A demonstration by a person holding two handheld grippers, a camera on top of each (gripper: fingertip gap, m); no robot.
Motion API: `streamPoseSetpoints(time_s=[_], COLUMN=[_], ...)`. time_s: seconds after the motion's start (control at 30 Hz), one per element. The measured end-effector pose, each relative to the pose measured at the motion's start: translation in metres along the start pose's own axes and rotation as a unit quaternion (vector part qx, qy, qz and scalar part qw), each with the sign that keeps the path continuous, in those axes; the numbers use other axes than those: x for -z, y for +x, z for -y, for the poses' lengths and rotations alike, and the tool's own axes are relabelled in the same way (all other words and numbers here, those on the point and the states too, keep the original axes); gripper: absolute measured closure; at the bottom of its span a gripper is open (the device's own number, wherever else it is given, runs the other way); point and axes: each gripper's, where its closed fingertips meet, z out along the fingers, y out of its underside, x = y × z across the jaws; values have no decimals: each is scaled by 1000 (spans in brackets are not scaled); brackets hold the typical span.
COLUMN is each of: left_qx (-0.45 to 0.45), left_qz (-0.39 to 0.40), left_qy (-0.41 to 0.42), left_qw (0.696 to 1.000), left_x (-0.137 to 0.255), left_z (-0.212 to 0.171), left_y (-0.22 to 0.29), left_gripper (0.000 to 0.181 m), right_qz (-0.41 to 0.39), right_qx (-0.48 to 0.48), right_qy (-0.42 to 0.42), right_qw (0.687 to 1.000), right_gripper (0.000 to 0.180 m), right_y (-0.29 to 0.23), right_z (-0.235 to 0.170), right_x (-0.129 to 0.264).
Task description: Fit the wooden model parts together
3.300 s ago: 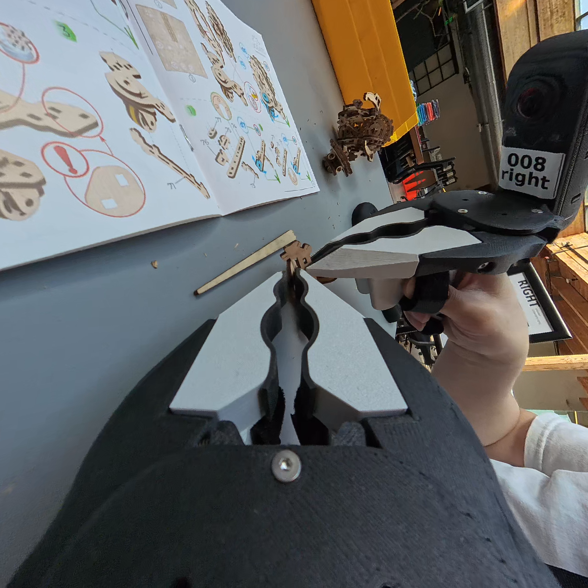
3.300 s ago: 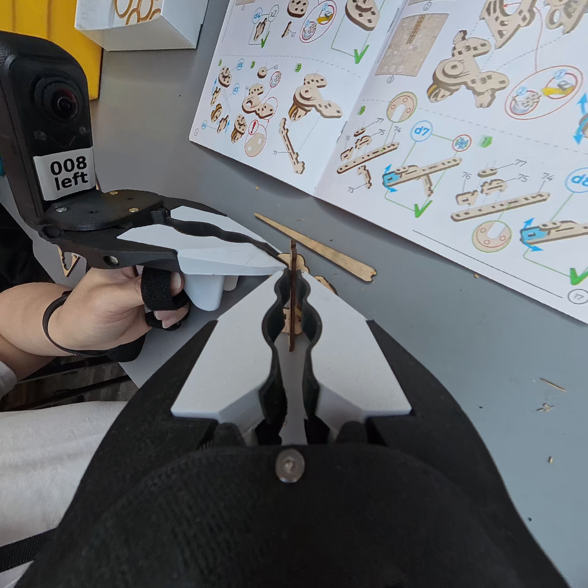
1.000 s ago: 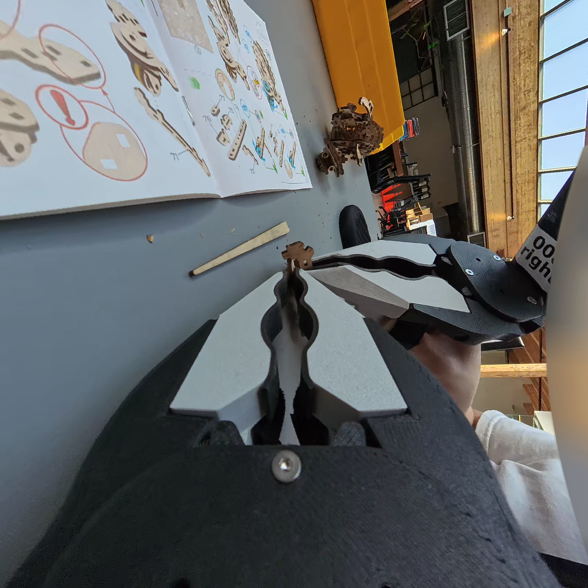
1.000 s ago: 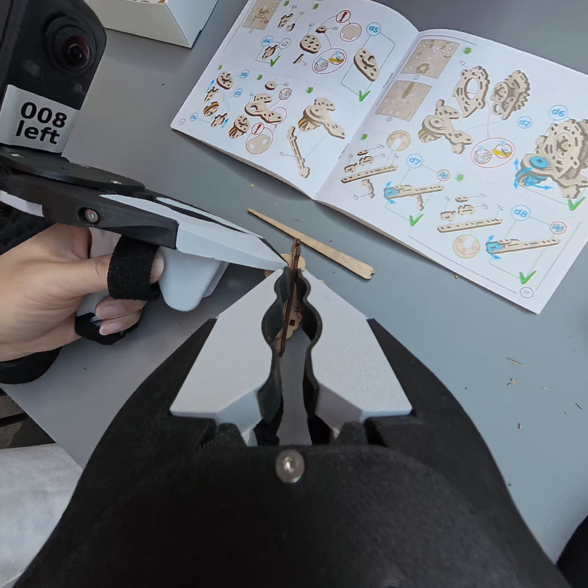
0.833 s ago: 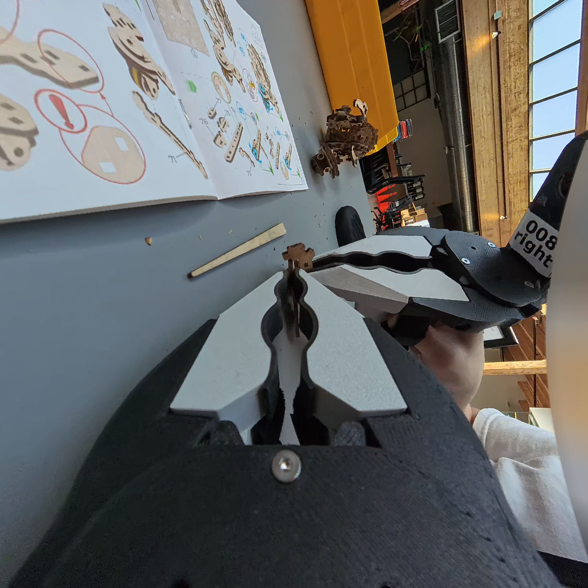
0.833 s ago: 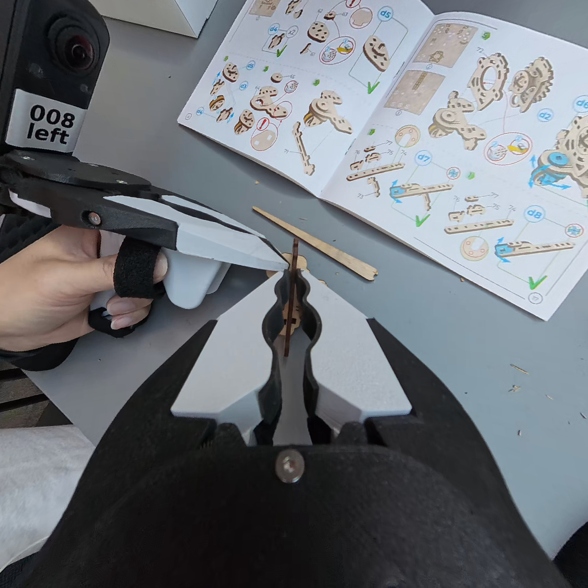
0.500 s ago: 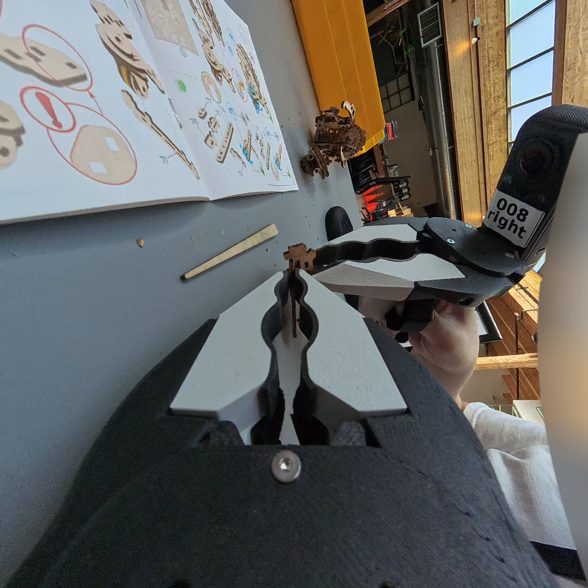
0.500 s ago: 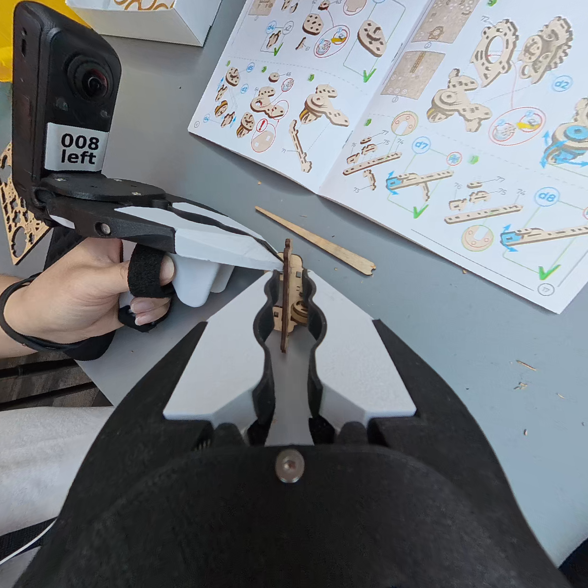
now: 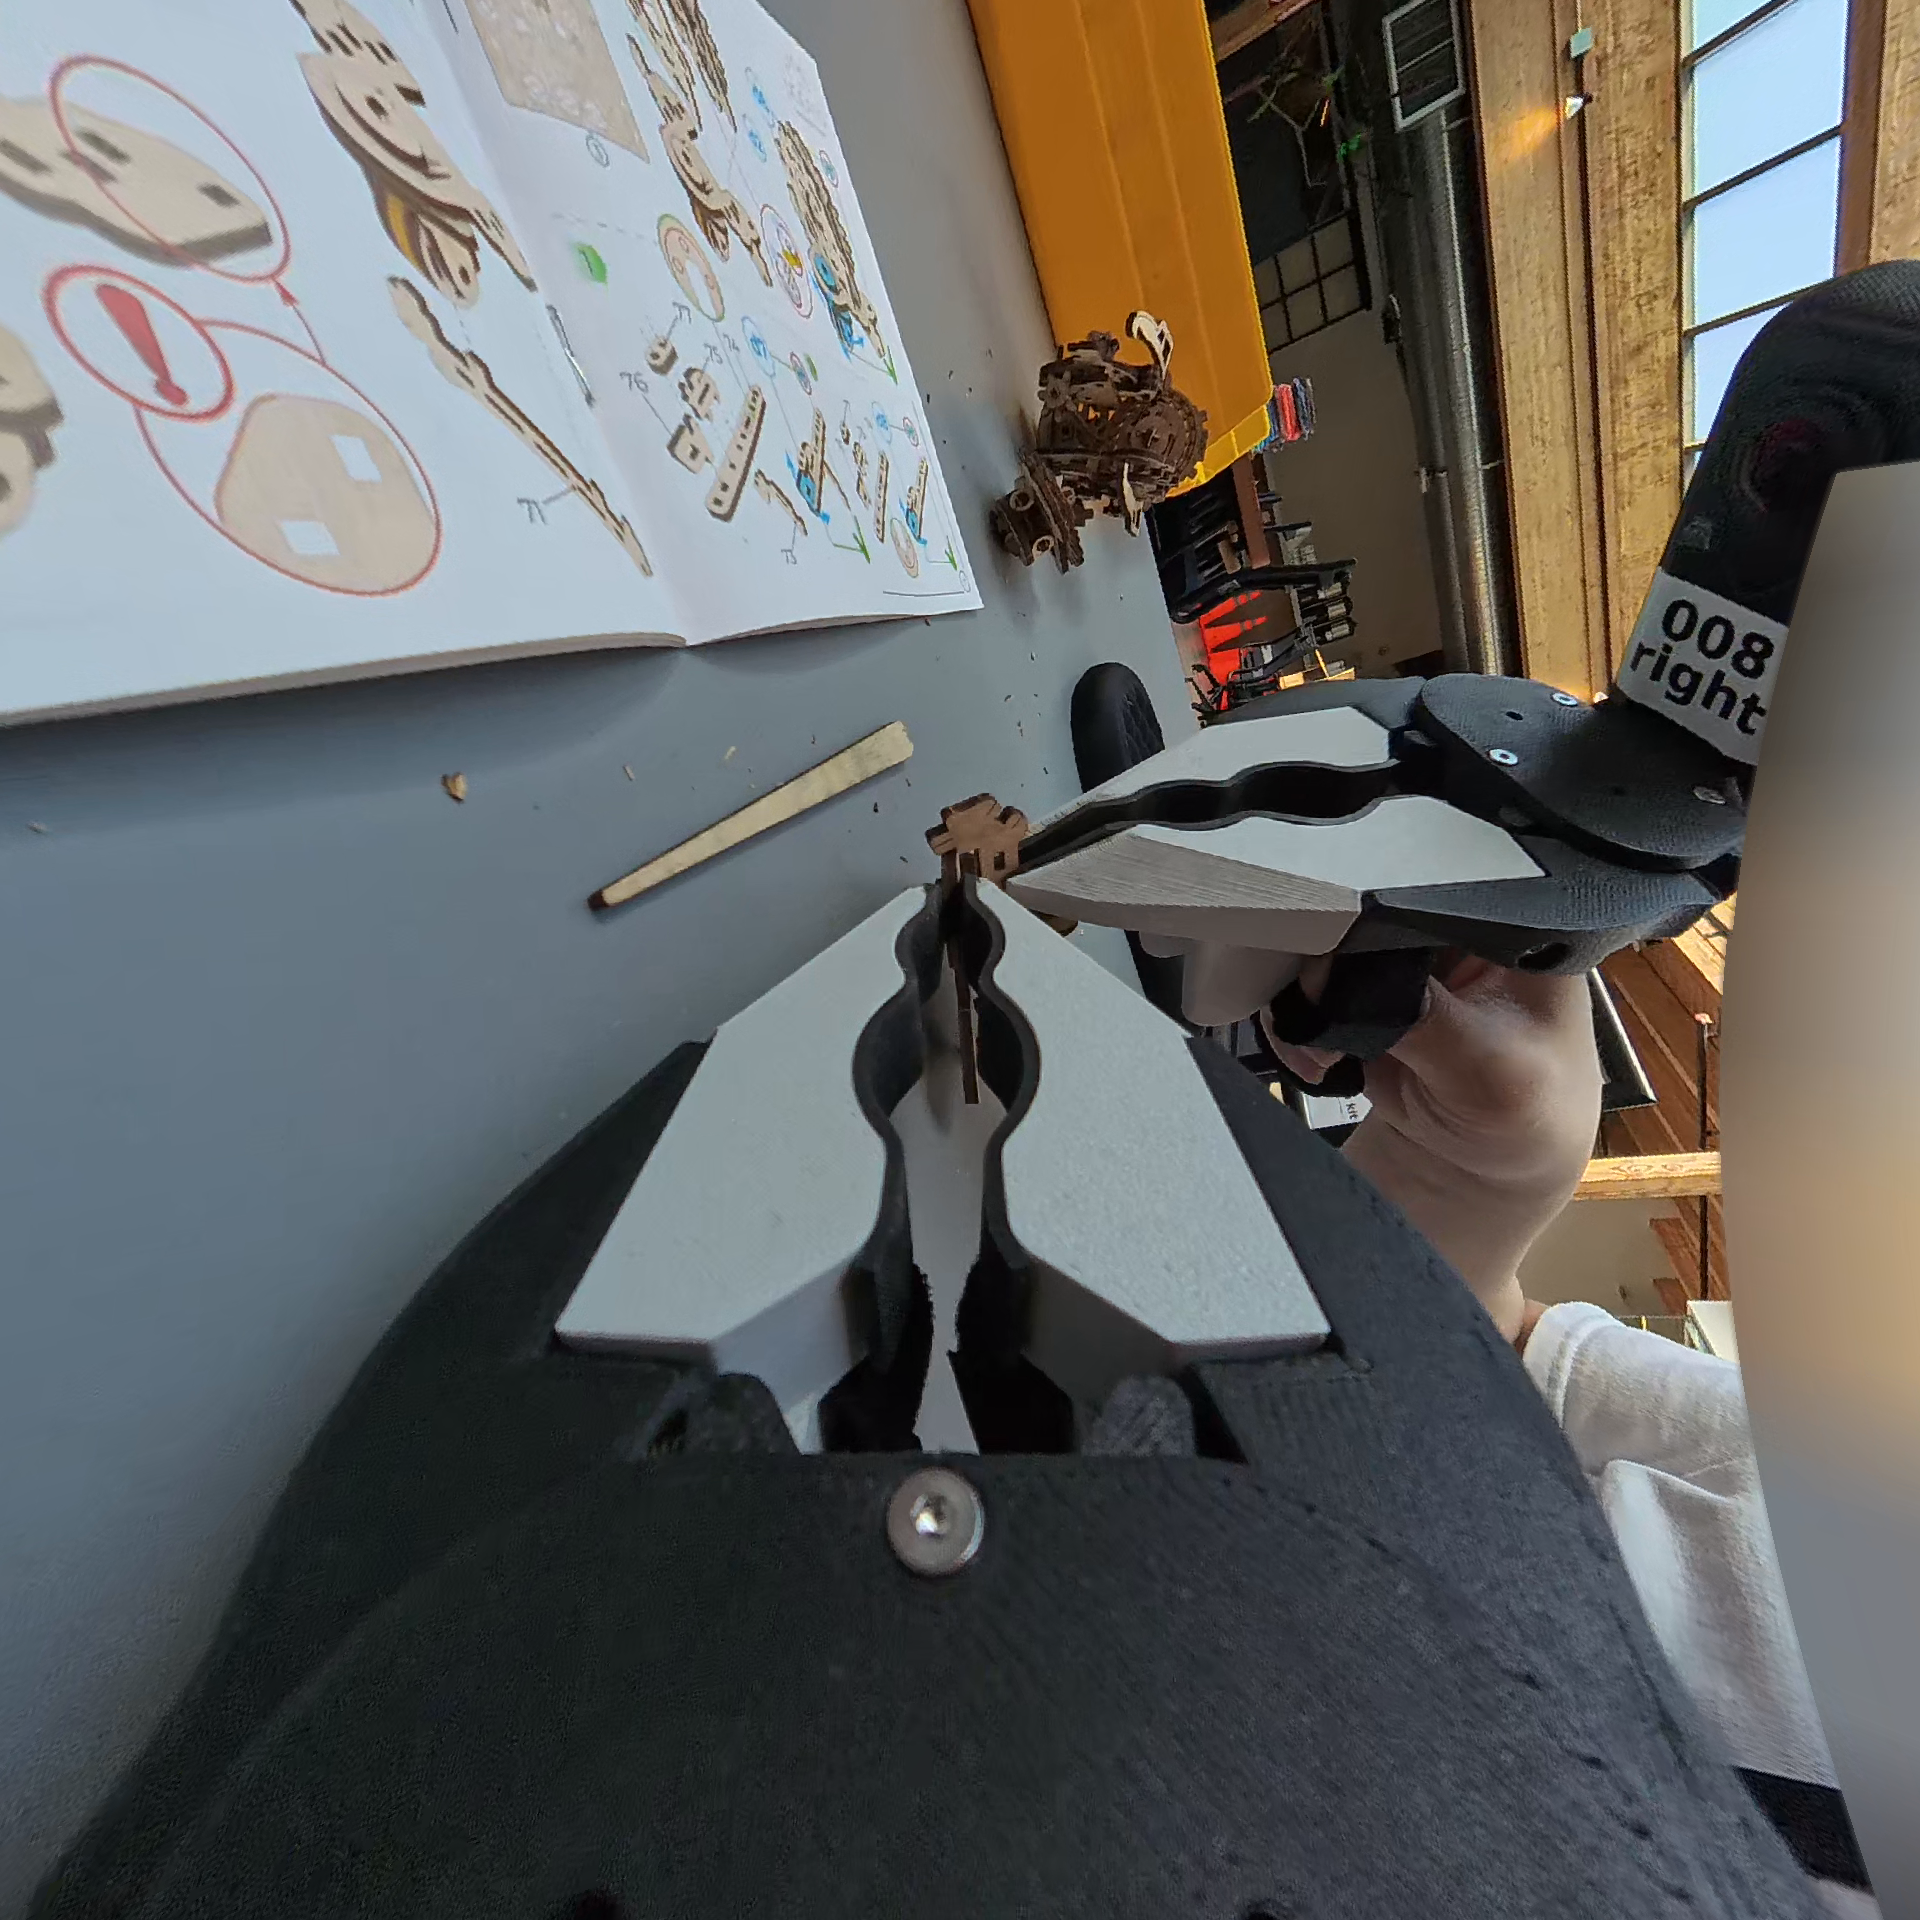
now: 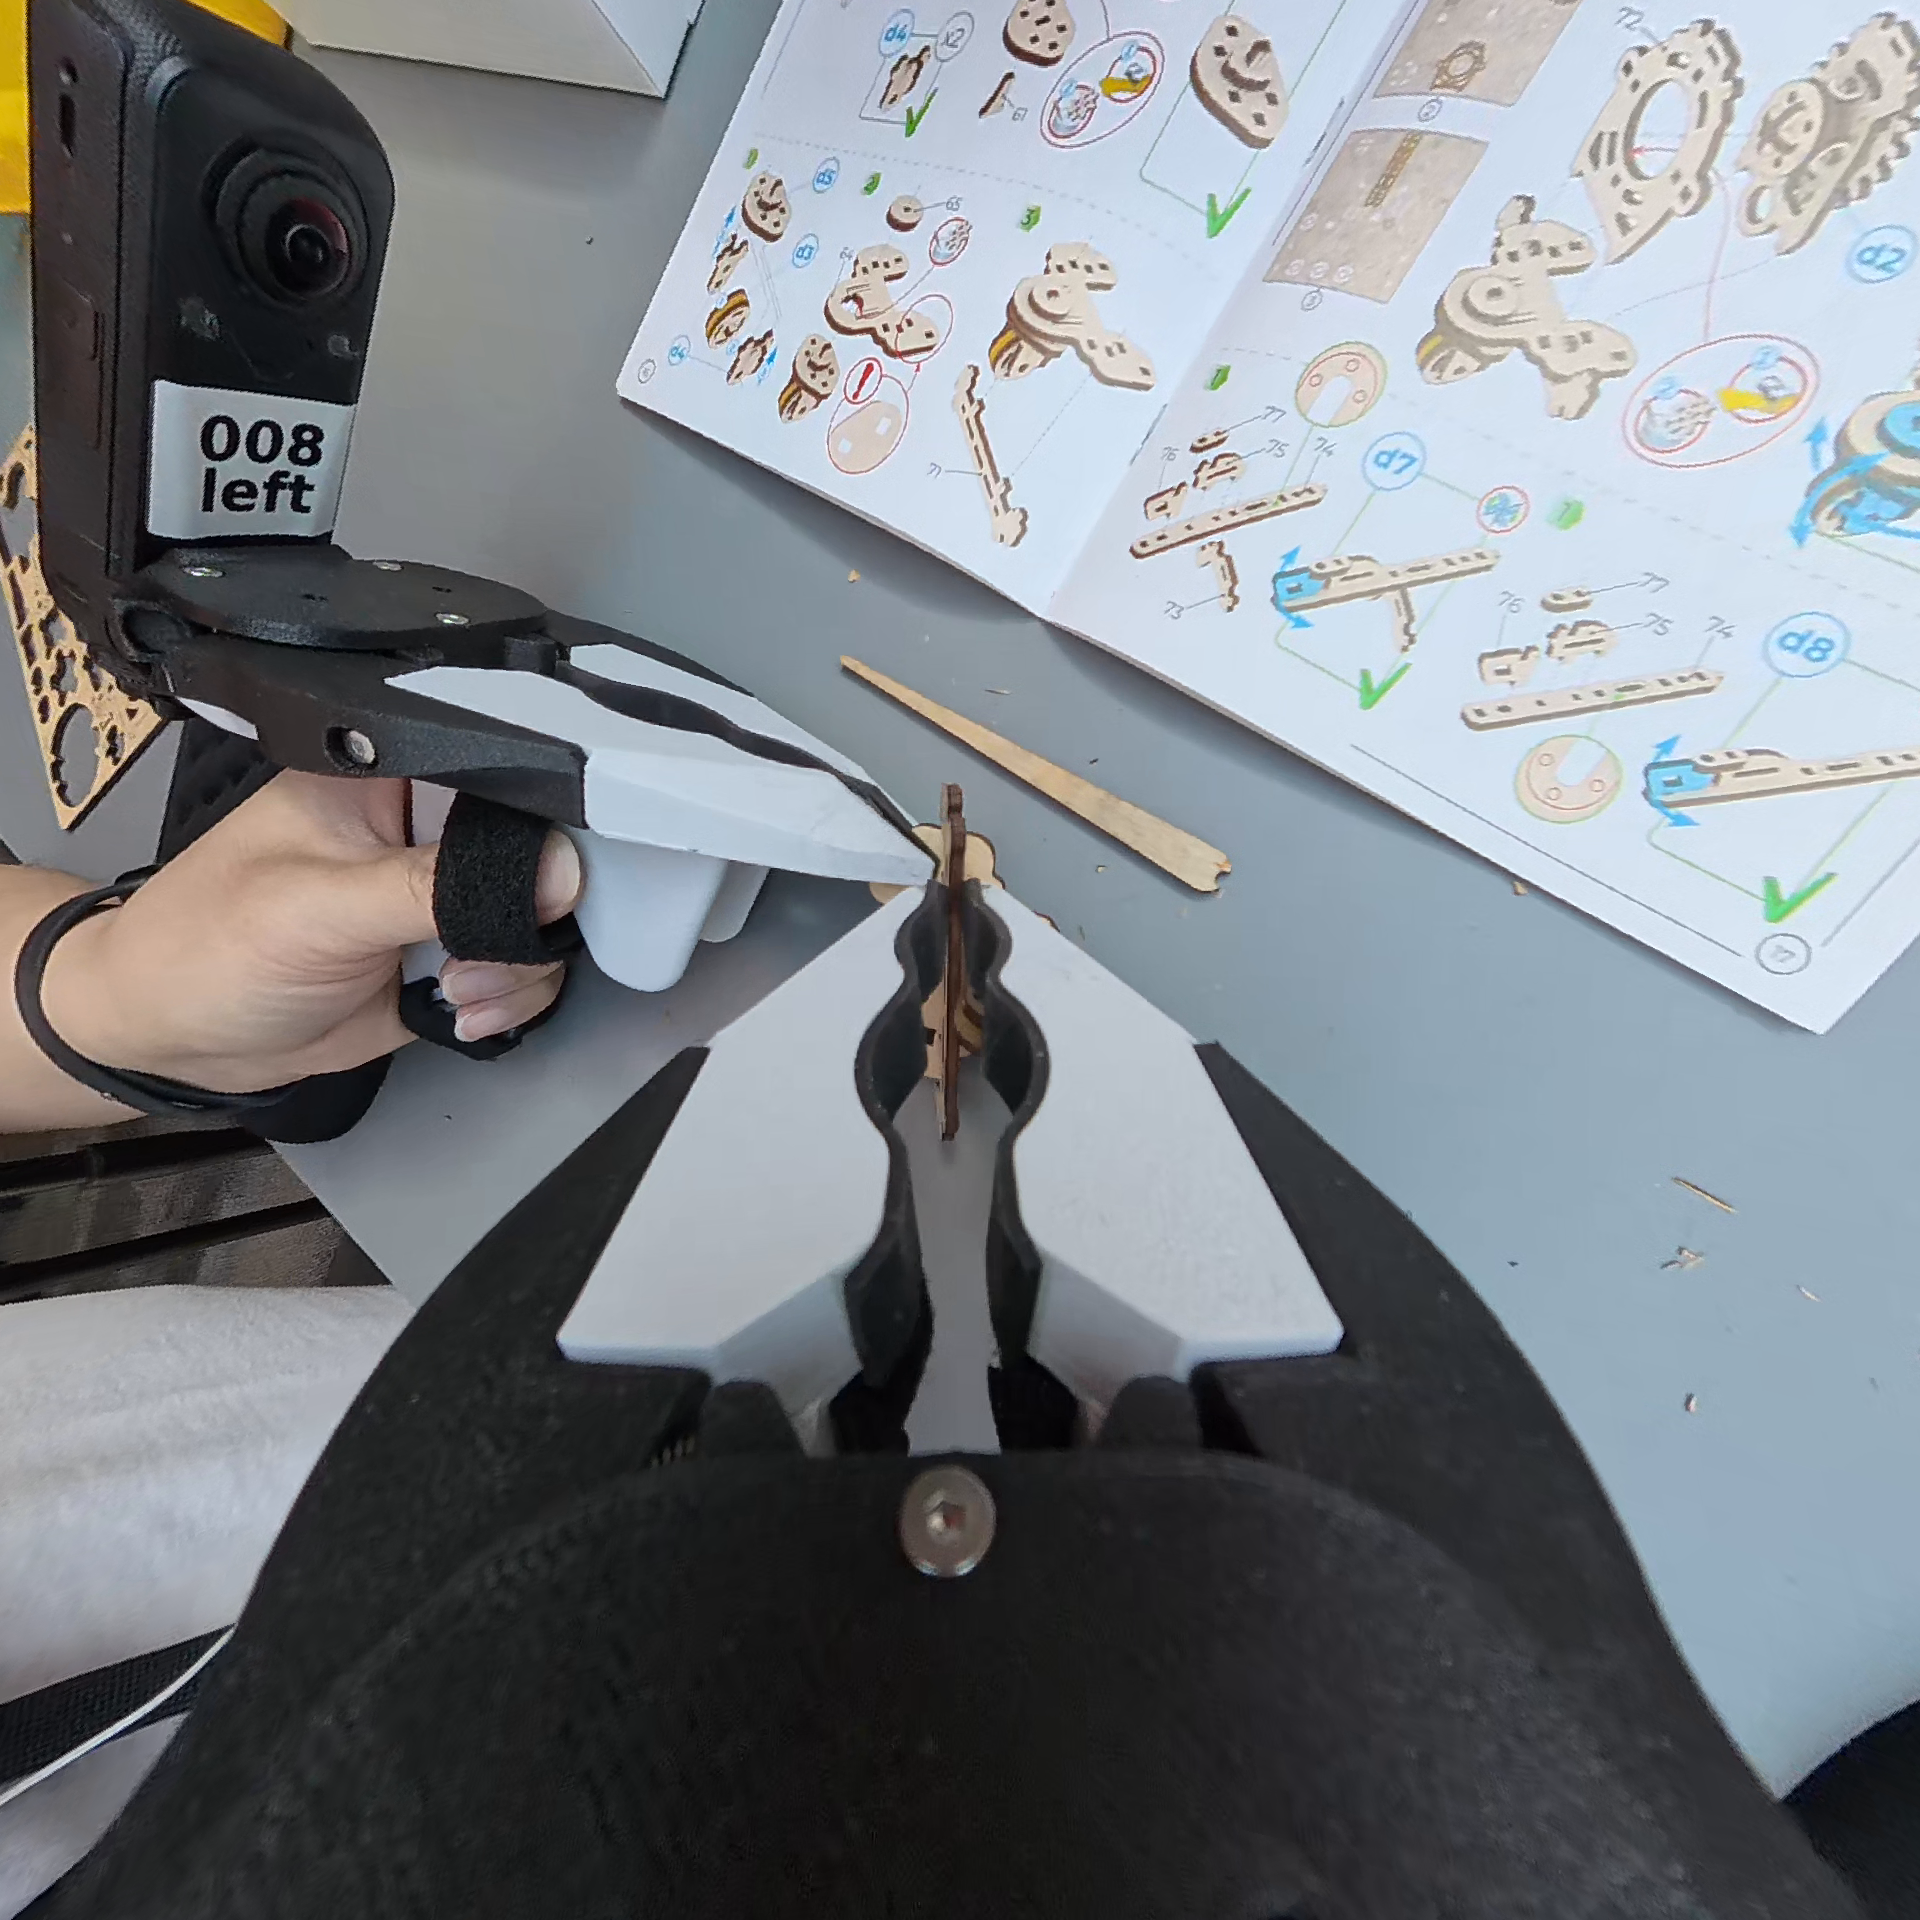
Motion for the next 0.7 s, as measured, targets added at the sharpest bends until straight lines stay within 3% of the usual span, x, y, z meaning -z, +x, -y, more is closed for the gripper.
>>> streamPoseSetpoints(time_s=[0.47,0.7], left_qx=[8,14], left_qz=[17,16], left_qy=[10,9], left_qw=[1000,1000], left_x=[1,1], left_z=[1,1], left_y=[-5,-5], left_gripper=[181,181], right_qz=[-101,-89], right_qx=[22,34], right_qy=[-30,-31], right_qw=[994,995], right_gripper=[177,177], right_y=[1,1], right_z=[0,0], right_x=[-5,-5])
